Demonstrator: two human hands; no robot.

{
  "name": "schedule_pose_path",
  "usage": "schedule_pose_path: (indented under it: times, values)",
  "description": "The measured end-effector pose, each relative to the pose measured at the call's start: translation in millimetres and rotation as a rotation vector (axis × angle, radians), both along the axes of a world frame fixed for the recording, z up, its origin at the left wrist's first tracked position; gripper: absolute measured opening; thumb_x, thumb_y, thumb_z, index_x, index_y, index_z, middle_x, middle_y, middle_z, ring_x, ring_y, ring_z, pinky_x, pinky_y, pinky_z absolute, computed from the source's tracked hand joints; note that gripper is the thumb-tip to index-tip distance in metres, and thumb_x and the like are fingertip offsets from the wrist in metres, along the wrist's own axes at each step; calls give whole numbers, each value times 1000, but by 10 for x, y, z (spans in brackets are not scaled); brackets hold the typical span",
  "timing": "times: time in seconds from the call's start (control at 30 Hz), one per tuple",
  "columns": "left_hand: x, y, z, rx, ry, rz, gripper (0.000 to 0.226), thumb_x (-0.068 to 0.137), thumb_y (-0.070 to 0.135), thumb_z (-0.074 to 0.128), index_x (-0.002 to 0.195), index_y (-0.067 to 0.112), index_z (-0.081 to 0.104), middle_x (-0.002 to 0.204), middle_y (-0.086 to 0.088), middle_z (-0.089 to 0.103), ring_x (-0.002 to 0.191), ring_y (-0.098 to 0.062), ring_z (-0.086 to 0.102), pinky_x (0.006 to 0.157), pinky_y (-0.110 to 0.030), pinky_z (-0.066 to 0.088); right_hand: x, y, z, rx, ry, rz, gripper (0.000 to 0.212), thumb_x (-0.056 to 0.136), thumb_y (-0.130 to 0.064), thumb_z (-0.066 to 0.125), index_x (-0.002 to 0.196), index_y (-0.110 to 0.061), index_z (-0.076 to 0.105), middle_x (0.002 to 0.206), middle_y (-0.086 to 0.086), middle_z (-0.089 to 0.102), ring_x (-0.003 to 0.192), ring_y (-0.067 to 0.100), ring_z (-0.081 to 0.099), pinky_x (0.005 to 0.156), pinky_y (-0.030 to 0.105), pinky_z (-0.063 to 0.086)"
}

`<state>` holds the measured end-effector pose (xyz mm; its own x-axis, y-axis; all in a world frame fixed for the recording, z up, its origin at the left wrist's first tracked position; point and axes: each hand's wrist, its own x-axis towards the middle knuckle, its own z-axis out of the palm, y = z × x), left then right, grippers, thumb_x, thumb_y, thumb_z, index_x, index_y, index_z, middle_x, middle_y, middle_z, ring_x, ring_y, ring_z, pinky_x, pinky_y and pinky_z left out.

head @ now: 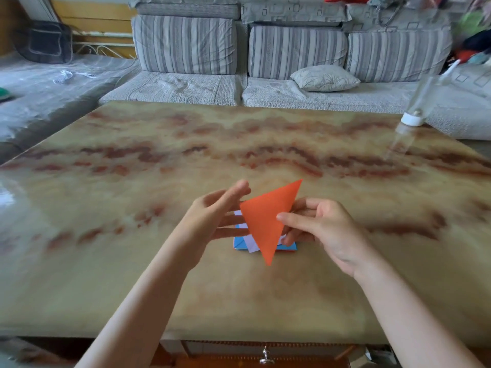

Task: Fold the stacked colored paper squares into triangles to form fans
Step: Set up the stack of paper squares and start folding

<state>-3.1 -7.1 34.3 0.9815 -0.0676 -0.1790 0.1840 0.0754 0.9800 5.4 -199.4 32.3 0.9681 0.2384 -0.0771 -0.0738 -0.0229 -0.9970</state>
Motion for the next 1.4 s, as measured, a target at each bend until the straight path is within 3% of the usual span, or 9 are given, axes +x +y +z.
schedule_pose_path:
  times: [0.13,0.27,0.4,0.5,0.73,0.97,1.13,1.27,1.4]
  values:
    - [-14,-35,-54,27,-8,-100,21,82,12,68,104,13,68,99,-12,73,80,-19,71,65,-25,56,-34,17,-5,-50,-80,59,6,84,-4,66,89,-3,64,71,15,71,49,20,64,60,21,51]
    - [4,-46,-112,-48,-7,-27,11,81,3,68,90,9,67,90,-10,72,72,-14,68,65,-22,56,-34,21,-48,-86,-235,-50,21,91,-6,59,107,-19,57,79,7,70,61,21,66,69,33,56]
    - [-6,-44,-113,-215,5,-12,11,83,0,62,92,4,66,81,-7,72,68,-11,68,62,-20,56,-70,24,-61,-175,-368,94,33,81,3,62,96,-26,69,110,-7,60,87,15,66,83,40,55]
    - [-26,-64,-94,-261,25,-42,10,85,0,59,93,3,65,83,-9,71,70,-12,70,62,-19,56,-49,57,-90,-156,-357,54,17,70,-11,75,80,-25,75,108,-10,60,99,12,63,88,31,51]
    - [-90,-107,-61,-190,-14,-136,31,76,27,59,97,5,66,96,-8,74,92,-19,71,69,-25,58,-17,71,-91,38,-221,-183,23,63,-34,75,75,-14,73,77,5,72,75,21,66,76,28,48]
    - [-75,-159,-22,3,-14,-18,35,91,40,51,90,12,73,90,-5,75,81,-10,70,63,-20,54,-15,81,-70,65,-216,-184,14,76,-5,74,86,-13,69,78,8,71,64,18,64,63,19,50]
    - [-76,-161,-13,4,-146,36,29,84,32,61,104,13,70,96,-2,75,88,-11,70,66,-18,54,-64,109,-51,22,-218,-57,12,79,1,70,87,-7,69,81,16,71,61,16,63,57,22,52]
    - [-75,-160,-38,-16,-213,81,14,80,10,69,94,11,70,89,2,76,83,-9,71,67,-22,56,-85,111,-44,-7,-233,-29,12,81,0,69,90,-7,68,80,13,70,67,15,66,61,24,54]
    - [-84,-182,-43,-129,-238,151,11,78,4,70,88,9,70,83,-4,75,79,-12,71,64,-20,54,-107,137,-35,49,-132,-96,18,70,-22,76,84,-12,70,79,9,72,68,18,65,61,26,56]
